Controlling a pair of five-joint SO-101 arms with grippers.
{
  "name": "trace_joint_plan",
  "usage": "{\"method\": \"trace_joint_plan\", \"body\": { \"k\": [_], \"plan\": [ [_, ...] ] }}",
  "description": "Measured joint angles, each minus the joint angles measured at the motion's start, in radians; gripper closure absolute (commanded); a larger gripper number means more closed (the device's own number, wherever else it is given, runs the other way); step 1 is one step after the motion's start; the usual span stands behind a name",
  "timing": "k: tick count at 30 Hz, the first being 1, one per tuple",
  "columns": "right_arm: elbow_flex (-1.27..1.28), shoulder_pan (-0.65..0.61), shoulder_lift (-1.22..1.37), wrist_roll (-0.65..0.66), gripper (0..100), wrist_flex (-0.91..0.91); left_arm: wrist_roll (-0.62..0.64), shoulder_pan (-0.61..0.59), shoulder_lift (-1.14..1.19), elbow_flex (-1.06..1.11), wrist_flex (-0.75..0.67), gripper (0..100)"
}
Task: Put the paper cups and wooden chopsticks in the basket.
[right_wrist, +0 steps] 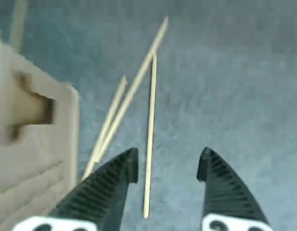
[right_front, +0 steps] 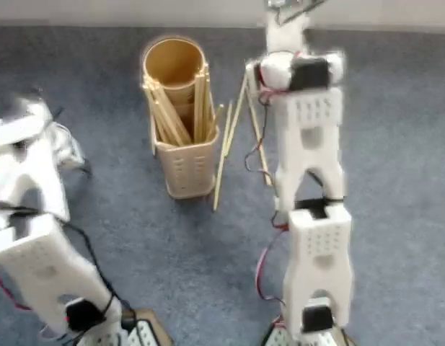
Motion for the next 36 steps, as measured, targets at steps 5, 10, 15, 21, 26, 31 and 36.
{"method": "trace_joint_plan", "body": {
  "k": [5,10,15,21,26,31,36],
  "plan": [
    [0.025,-0.002,0.123,-0.031,91.6,-0.087,0.000,0.000,0.000,0.000,0.000,77],
    [-0.037,-0.002,0.121,-0.037,89.0,-0.041,0.000,0.000,0.000,0.000,0.000,77],
    [-0.083,-0.003,0.121,-0.037,81.5,0.054,0.000,0.000,0.000,0.000,0.000,77],
    [-0.098,-0.048,0.120,-0.005,81.0,0.124,0.000,0.000,0.000,0.000,0.000,77],
    [-0.015,-0.129,0.121,0.031,81.0,0.126,0.000,0.000,0.000,0.000,0.000,77],
    [-0.008,-0.192,0.121,0.034,81.0,0.126,0.000,0.000,0.000,0.000,0.000,77],
    [-0.008,-0.308,0.121,0.034,81.0,0.126,0.000,0.000,0.000,0.000,0.000,77]
  ]
}}
